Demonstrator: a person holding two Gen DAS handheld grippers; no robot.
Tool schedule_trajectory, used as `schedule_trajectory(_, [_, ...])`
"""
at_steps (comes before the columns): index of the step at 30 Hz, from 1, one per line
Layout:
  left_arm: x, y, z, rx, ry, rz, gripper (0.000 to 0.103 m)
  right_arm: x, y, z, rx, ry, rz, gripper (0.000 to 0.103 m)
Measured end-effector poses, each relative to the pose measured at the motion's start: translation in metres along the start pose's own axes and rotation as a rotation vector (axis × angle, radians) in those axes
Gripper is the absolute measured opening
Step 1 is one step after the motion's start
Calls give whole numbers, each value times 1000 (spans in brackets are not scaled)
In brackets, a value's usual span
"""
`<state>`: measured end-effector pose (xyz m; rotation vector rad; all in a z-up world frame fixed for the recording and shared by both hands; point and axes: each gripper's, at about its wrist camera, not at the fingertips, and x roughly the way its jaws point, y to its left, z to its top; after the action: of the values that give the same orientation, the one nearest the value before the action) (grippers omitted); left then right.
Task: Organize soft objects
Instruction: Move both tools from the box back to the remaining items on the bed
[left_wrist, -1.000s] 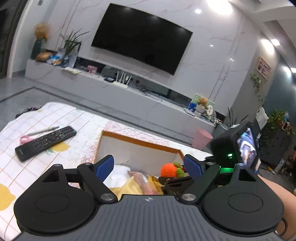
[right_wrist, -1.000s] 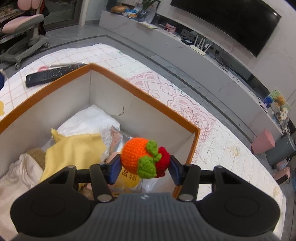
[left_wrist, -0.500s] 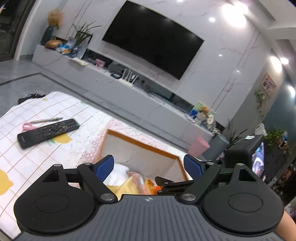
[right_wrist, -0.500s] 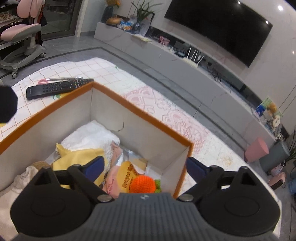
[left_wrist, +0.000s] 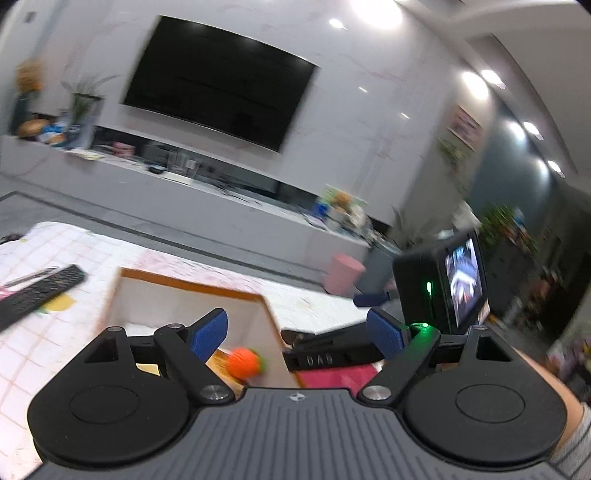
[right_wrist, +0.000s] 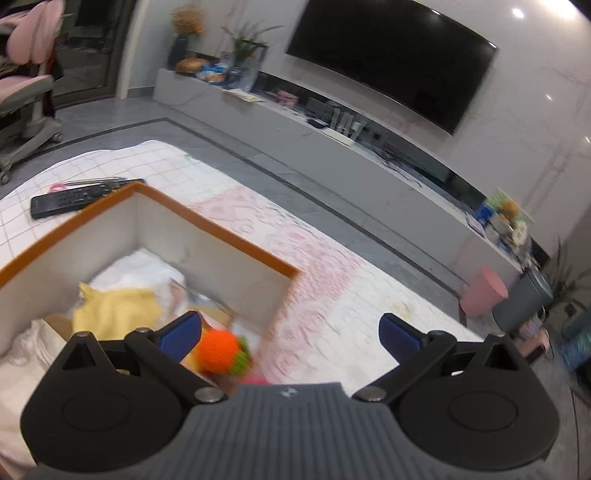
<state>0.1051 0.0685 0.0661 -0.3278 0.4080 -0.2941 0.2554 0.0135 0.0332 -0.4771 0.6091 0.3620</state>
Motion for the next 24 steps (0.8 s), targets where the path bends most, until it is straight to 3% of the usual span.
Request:
schedule_trajectory(5, [13, -42, -21, 105, 42, -49, 100, -27, -38, -40, 47, -18, -63, 100])
schedule_trajectory(10, [18, -83, -43, 230, 46, -40, 100, -45, -73, -79, 64, -13, -125, 100])
schedule_trajectory(14, [20, -102, -64, 167, -4, -100, 100, -57, -106, -105, 133, -31, -156, 100])
schedule_trajectory(18, [37, -116, -88, 78, 1, -134, 100, -60, -139, -133, 256, -33, -164, 100])
schedule_trajectory(21, [54, -131, -106, 91, 10, -117, 100, -55, -158, -155, 313, -18, -154, 100])
schedule_trajectory(24, [73, -151, -126, 170, 39, -129, 100, -47, -174, -171, 348, 7, -168, 100])
